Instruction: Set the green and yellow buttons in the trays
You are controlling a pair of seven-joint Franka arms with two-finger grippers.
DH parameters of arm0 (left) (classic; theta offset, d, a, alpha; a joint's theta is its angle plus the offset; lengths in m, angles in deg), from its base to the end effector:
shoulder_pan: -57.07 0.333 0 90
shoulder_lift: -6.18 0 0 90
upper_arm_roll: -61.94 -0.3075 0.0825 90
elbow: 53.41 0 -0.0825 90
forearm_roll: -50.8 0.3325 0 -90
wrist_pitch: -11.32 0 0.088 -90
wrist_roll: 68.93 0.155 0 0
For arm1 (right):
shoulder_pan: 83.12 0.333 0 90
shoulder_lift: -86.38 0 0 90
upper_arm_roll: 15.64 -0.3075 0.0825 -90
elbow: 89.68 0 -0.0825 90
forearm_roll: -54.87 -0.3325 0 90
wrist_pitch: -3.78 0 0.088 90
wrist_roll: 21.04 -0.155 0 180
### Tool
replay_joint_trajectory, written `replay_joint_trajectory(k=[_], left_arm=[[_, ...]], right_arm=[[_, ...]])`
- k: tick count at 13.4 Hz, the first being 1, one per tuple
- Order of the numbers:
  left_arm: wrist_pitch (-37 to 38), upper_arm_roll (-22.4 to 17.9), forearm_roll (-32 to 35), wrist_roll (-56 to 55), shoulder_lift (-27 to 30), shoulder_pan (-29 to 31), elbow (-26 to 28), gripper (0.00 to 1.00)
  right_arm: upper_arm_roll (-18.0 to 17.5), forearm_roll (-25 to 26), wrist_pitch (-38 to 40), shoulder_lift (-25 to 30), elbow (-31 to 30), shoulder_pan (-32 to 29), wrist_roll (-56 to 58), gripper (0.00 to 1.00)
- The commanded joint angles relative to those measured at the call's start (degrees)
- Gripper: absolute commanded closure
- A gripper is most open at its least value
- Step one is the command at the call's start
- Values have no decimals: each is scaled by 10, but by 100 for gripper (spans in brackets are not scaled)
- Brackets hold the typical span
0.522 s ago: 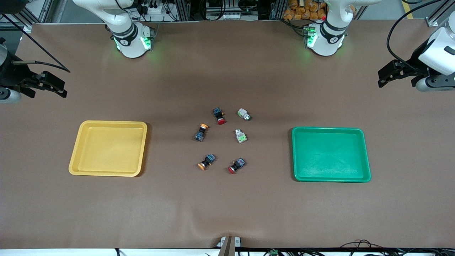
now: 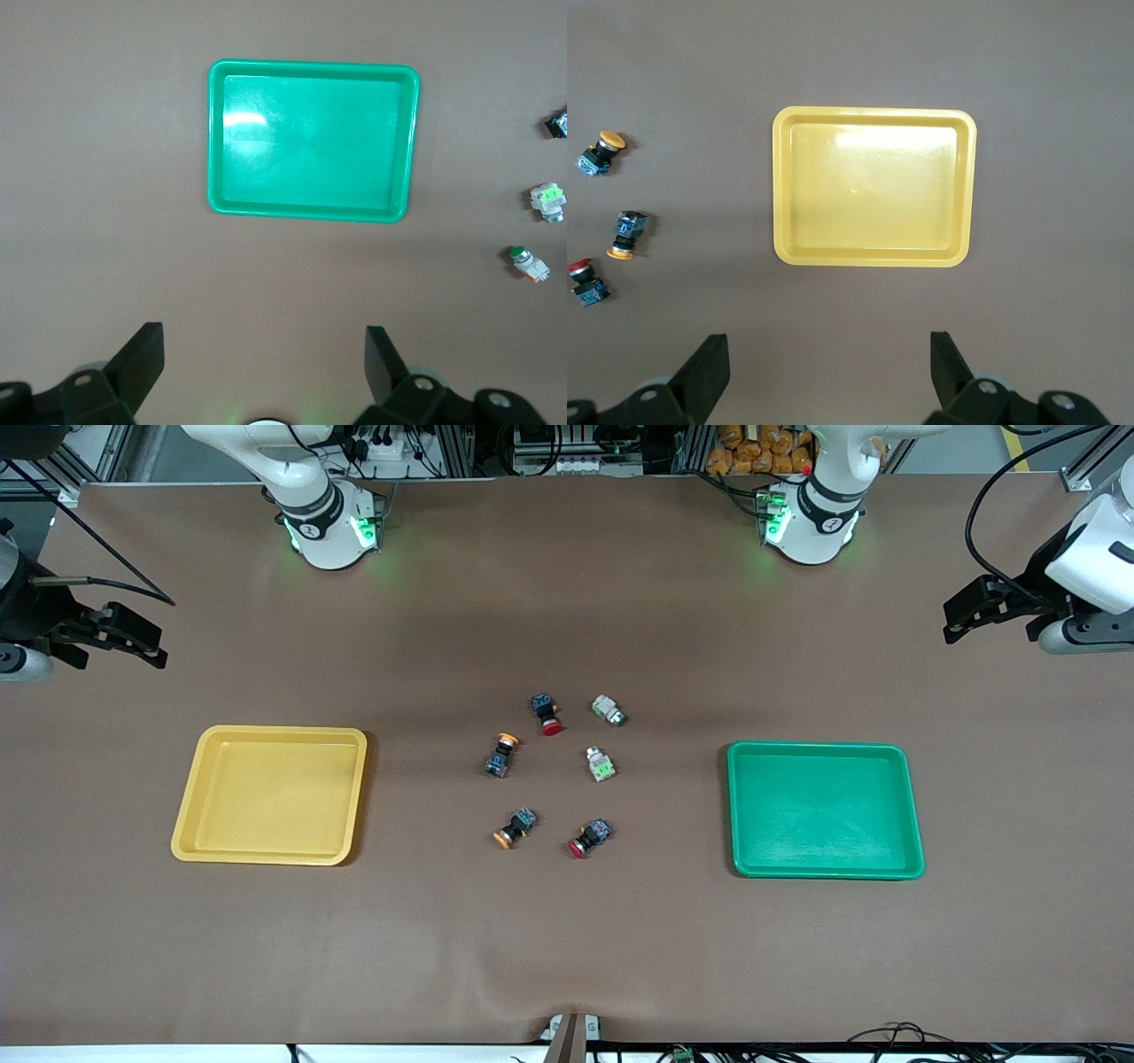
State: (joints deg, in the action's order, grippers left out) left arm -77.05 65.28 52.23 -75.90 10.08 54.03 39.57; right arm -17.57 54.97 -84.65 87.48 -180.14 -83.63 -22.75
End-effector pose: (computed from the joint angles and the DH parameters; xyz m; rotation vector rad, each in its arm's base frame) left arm 0.4760 -0.0502 0.5772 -3.1113 -0.0171 0.0141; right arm 0.4935 0.0121 0.5718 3.1386 -0.0080 -0.0254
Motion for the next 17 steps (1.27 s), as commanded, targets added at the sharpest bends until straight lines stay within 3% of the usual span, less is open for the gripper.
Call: replay_joint_trajectory(k=[1,10,17], left_arm=[[4,0,-10,9,-18,-2,-26,0],[11,15,-16,-9,-20,-17,-1,0],[-87,105,-16,-120,-22,-21,94,0]], right_arm=[[-4,5,1,12,-10,-6,3,0],[-4,5,1,11,-9,-6,3,0],[-4,5,1,11,-9,-7,2,0]])
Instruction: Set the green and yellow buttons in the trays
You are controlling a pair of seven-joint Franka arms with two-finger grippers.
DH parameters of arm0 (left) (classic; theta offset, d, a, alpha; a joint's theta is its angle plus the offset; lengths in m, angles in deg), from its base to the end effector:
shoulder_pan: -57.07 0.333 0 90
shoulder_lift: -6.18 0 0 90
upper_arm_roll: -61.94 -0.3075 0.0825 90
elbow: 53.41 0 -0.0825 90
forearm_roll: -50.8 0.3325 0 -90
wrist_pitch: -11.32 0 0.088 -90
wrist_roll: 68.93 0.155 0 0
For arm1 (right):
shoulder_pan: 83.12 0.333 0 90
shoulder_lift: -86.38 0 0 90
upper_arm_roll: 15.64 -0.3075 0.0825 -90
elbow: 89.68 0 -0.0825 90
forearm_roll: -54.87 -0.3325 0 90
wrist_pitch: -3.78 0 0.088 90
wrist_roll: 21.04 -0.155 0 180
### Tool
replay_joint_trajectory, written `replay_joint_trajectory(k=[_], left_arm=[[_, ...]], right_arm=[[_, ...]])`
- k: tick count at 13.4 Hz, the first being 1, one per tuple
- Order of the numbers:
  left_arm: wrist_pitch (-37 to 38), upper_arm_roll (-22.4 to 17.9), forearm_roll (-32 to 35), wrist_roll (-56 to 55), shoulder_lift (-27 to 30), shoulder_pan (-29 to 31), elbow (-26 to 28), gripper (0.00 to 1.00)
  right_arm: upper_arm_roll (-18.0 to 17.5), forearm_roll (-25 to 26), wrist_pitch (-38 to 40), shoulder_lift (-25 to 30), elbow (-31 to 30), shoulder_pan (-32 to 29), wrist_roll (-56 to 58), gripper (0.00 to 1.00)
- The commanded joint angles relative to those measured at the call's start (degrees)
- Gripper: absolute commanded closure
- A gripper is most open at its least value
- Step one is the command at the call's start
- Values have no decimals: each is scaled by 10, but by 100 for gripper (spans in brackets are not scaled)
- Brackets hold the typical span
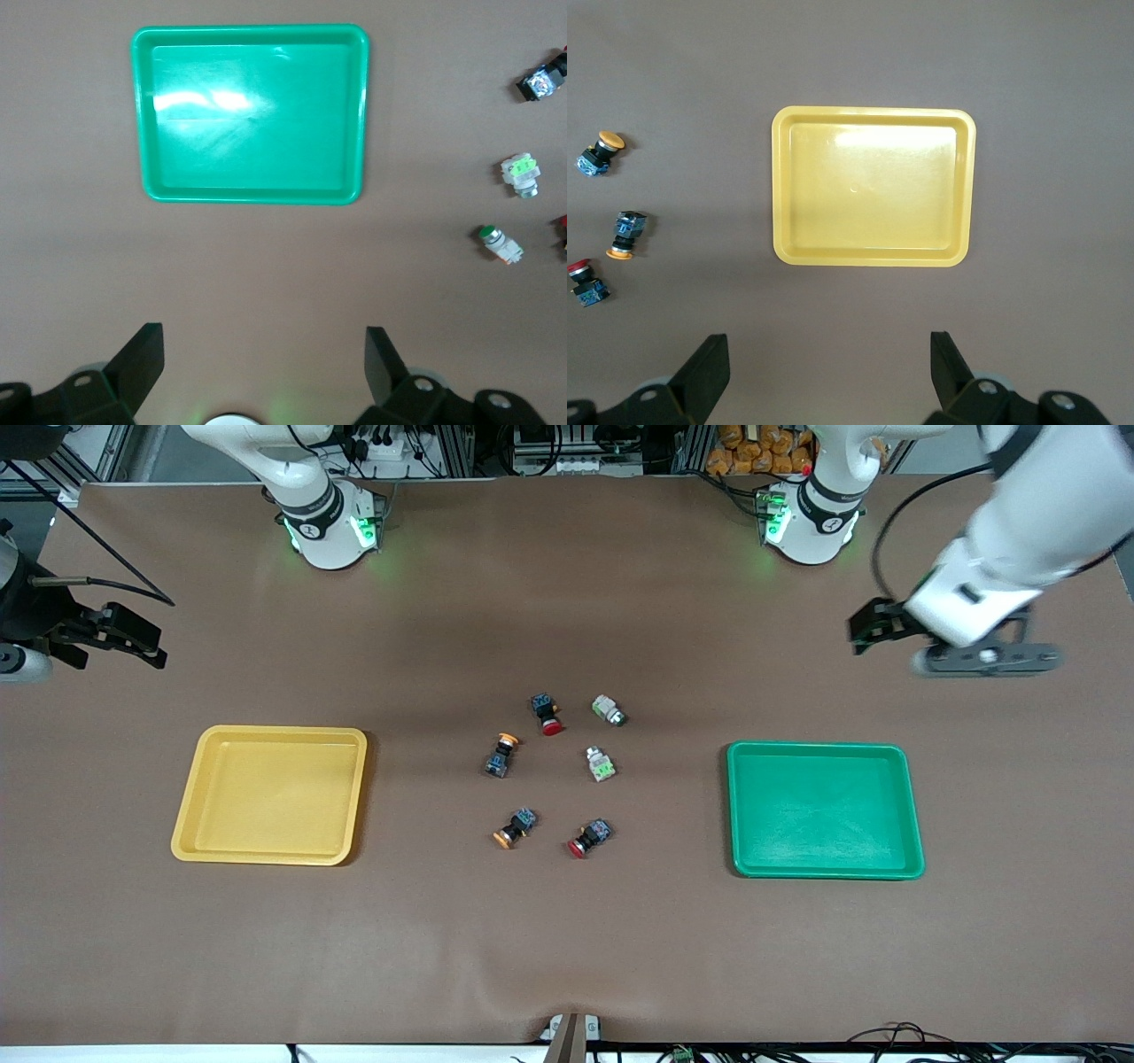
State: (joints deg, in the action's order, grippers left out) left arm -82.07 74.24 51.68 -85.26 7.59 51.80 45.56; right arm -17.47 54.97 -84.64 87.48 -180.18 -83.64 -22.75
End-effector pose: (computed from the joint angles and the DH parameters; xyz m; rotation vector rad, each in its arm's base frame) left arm 0.4694 -0.1472 0.5192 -3.0988 0.0354 0.0995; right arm 0.4934 0.0112 0.5715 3.1387 -0.0110 -0.0268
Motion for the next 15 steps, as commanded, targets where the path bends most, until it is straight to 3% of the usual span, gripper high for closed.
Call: replay_joint_trajectory(k=[1,6,9,13,15], left_arm=[[-57,29,-11,-44,-3,1,46,0],[-128,104,-11,-177,-67,0,61,0],[-225,143,-7,-257,-89,-3,111,0],[-274,149,8,-330,-145,-48,118,0],[-304,149,52,-376,-179,-69,117,0]], right_arm=[[-5,5,0,10,-8,-7,2,0],[-5,5,-2,-5,0,-6,2,0],[-5,6,-2,-18,1,-7,3,0],[-5,11,1,-38,1,-4,5,0],[-5,16,2,-44,1,0,4,0]])
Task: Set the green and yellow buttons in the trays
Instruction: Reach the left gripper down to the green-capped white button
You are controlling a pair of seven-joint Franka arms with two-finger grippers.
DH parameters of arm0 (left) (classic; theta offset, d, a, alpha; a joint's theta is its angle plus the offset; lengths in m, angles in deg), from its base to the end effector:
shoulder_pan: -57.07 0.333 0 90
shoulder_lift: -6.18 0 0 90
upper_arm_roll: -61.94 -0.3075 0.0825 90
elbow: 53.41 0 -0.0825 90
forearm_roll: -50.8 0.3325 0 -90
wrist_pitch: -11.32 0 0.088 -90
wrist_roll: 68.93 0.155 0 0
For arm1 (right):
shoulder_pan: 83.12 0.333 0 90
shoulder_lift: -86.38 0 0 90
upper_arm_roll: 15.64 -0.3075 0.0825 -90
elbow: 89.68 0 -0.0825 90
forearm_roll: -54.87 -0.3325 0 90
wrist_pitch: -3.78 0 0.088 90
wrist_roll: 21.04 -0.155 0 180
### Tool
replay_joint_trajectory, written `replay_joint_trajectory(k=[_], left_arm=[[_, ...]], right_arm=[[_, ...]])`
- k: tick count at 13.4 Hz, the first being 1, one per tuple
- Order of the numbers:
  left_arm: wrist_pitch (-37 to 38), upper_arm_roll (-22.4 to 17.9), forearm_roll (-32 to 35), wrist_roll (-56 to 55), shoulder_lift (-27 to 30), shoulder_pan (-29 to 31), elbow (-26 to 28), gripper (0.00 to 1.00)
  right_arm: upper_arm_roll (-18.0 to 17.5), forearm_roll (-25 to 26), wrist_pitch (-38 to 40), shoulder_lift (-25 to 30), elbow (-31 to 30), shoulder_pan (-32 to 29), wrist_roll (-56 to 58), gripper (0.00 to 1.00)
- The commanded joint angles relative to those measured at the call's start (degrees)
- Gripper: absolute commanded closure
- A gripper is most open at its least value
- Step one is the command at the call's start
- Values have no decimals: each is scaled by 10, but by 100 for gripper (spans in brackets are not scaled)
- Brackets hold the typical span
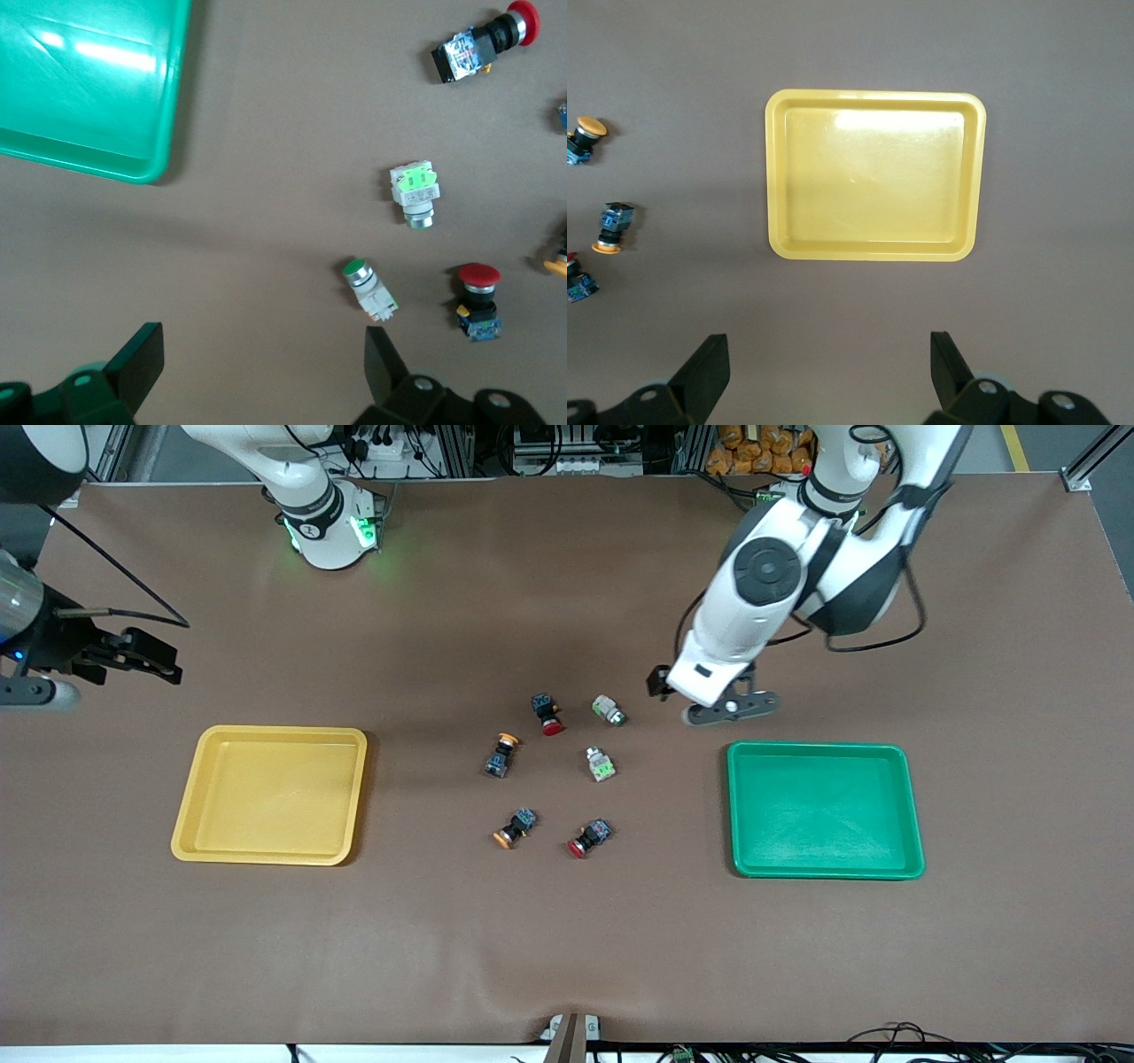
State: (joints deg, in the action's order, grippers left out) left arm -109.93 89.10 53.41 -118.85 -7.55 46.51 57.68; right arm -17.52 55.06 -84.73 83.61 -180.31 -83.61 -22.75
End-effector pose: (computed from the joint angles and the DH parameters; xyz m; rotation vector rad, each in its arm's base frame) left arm 0.4431 -0.3281 0.3435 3.0977 0.3081 -0.1150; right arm 0.5084 0.0115 0.5369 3.1347 -0.0086 -0.1337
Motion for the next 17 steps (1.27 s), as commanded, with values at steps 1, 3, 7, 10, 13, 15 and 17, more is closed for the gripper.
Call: replay_joint_trajectory(k=[1,3,7,10,13,15,17], left_arm=[[-46,1,52,-67,-48,-25,-4,0],[-92,0,72,-131,-86,-45,-4,0],[-147,0,121,-240,-146,-75,-10,0],[-167,1,177,-333,-186,-85,-23,0],[-167,0,205,-408,-222,-105,-41,0],[-167,-2,208,-432,-236,-116,-44,0],[-168,-4,208,-435,-249,-121,-45,19]], right_arm=[[-5,15,4,-7,1,-2,-3,0],[-5,14,2,-19,-1,1,-6,0],[-5,7,-3,-29,0,0,-8,0],[-6,5,-3,-32,0,6,-9,0],[-8,-22,-6,-40,1,9,-62,0],[-8,-40,-15,-50,1,18,-76,0],[-8,-41,-22,-60,2,29,-79,0]])
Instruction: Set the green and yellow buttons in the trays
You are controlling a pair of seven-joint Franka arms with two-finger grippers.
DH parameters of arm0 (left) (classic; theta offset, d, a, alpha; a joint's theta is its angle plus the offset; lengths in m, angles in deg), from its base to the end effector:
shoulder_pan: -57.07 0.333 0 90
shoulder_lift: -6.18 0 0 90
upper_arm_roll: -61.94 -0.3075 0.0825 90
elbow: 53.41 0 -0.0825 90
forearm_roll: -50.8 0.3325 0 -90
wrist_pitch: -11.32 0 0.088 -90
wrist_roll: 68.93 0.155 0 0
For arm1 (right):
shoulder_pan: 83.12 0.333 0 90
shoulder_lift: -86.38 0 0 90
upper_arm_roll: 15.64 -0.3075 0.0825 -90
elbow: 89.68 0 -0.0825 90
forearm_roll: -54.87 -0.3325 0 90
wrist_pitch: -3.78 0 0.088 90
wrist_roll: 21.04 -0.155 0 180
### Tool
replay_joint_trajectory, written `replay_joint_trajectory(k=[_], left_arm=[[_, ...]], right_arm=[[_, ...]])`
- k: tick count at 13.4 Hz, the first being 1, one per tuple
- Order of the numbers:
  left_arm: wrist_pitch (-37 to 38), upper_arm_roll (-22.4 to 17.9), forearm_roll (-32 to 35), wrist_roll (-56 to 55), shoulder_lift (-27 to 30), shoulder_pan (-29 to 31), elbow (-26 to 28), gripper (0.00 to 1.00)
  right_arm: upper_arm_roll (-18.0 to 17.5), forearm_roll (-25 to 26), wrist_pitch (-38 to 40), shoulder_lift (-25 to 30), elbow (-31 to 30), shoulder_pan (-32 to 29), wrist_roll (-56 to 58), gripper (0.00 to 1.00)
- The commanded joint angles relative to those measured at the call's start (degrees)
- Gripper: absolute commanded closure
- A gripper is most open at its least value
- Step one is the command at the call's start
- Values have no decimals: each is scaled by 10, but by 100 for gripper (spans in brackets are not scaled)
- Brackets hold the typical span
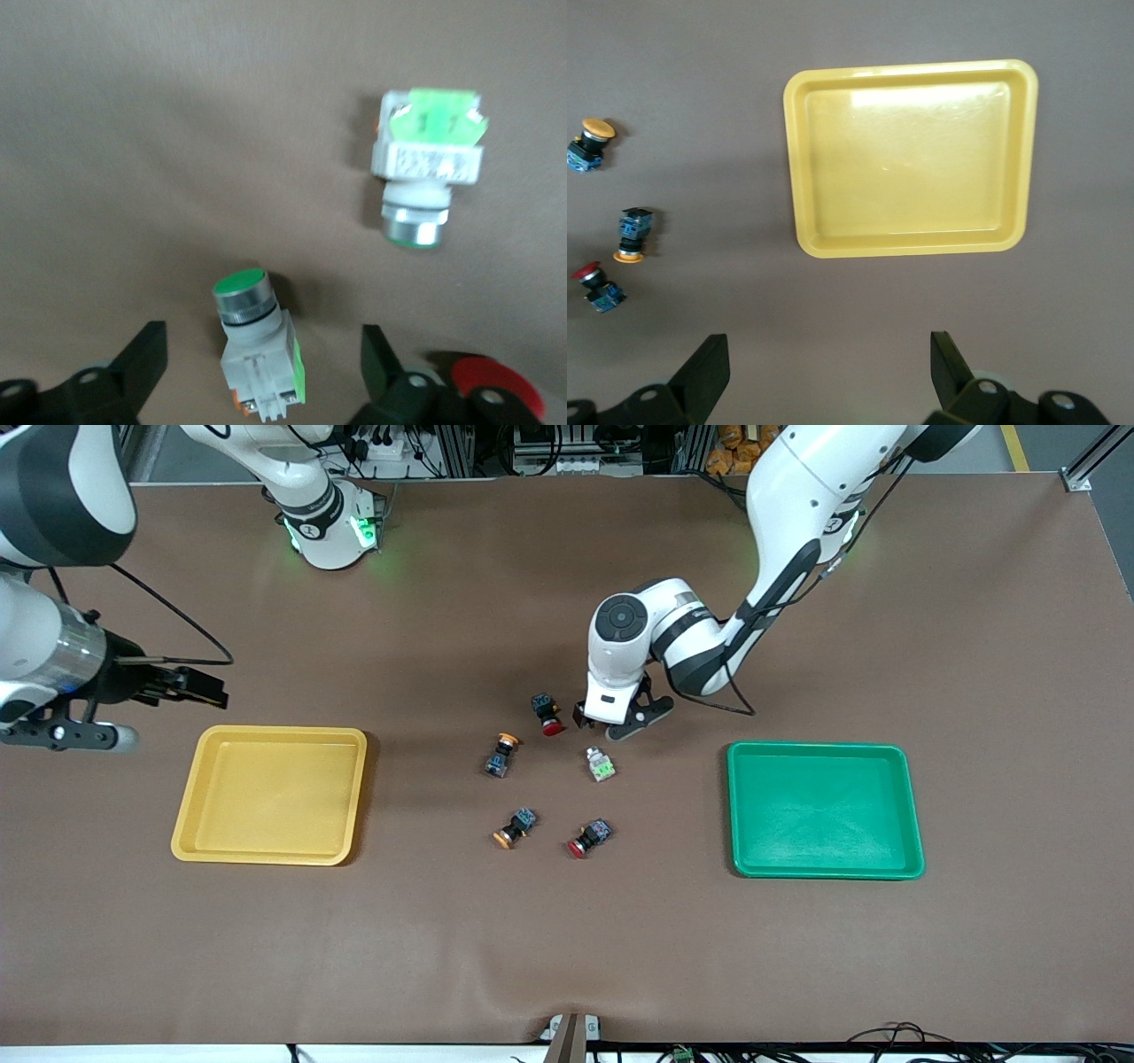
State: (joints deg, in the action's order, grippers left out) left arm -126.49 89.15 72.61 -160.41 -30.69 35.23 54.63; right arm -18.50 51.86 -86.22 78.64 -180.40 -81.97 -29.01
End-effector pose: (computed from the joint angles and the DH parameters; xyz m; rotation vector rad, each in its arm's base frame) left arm 0.4018 -0.4321 0.1762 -3.0189 -0.8171 0.0591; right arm 0.5267 0.0438 0.4934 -3.0871 0.1127 0.2366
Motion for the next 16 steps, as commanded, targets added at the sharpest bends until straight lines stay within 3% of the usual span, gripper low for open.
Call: replay_joint_trajectory(k=[1,2,3,7,9,12,16], left_arm=[[-3,-4,16,-21,-22,-8,-14,28],[-3,-3,16,-25,-20,-8,-13,57],[-2,-3,16,-26,-19,-8,-13,100],[44,0,17,-2,41,31,-11,100],[60,4,7,66,74,70,-11,100],[107,29,5,177,95,162,-11,100],[155,33,7,310,100,267,-5,100]], right_arm=[[1,-9,-10,-13,2,18,-24,0],[1,-9,-15,-18,2,24,-39,0],[1,-9,-19,-22,2,30,-50,0],[1,-9,-40,-34,1,54,-92,0],[1,-9,-51,-40,0,66,-114,0],[1,-9,-70,-56,-3,94,-172,0],[1,-9,-102,-87,-3,138,-254,0]])
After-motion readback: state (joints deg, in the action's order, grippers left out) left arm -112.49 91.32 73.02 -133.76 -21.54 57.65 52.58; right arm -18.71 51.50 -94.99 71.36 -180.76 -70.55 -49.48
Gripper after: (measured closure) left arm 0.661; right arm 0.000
